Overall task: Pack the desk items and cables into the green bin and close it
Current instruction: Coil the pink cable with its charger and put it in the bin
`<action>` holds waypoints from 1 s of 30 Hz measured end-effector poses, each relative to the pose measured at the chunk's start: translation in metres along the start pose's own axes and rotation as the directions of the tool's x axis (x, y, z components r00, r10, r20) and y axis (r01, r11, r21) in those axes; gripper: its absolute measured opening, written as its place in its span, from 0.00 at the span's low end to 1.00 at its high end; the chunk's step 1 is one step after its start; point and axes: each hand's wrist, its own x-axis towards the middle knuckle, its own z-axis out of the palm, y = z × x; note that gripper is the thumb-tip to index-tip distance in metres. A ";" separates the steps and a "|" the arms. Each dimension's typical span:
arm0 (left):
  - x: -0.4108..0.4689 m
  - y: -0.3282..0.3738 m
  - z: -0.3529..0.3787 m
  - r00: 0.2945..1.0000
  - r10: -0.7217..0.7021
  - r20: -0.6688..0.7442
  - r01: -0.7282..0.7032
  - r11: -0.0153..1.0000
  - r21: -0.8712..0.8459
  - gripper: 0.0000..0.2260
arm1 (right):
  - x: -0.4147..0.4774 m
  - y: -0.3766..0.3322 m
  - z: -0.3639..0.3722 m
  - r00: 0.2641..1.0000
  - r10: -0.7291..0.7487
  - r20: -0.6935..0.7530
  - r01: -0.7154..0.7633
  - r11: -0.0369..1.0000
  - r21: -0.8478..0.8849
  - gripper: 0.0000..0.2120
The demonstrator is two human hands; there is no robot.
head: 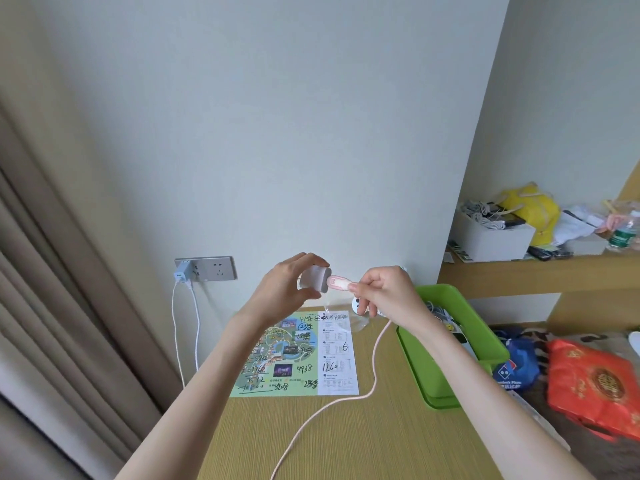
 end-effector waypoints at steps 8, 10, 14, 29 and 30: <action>0.011 0.014 0.000 1.000 0.017 0.017 -0.019 0.997 0.077 0.21 | 0.005 -0.006 -0.010 0.999 -0.009 0.047 0.009 1.000 -0.007 0.10; 0.014 0.020 0.001 0.998 0.012 0.063 -0.025 0.979 0.203 0.21 | 0.004 -0.010 -0.008 0.998 -0.021 0.067 0.021 1.000 0.008 0.10; 0.016 0.031 0.008 0.982 -0.030 0.187 -0.024 0.960 0.278 0.16 | 0.006 -0.023 -0.010 0.997 -0.073 0.023 0.072 0.997 0.036 0.13; 0.027 0.028 -0.027 0.911 -0.381 0.159 0.379 0.620 -0.687 0.12 | -0.009 0.052 -0.036 0.976 0.068 0.208 -0.150 0.900 0.409 0.14; 0.028 0.028 -0.026 0.902 -0.408 0.142 0.374 0.572 -0.730 0.12 | -0.012 0.058 -0.032 0.978 0.087 0.190 -0.164 0.885 0.435 0.13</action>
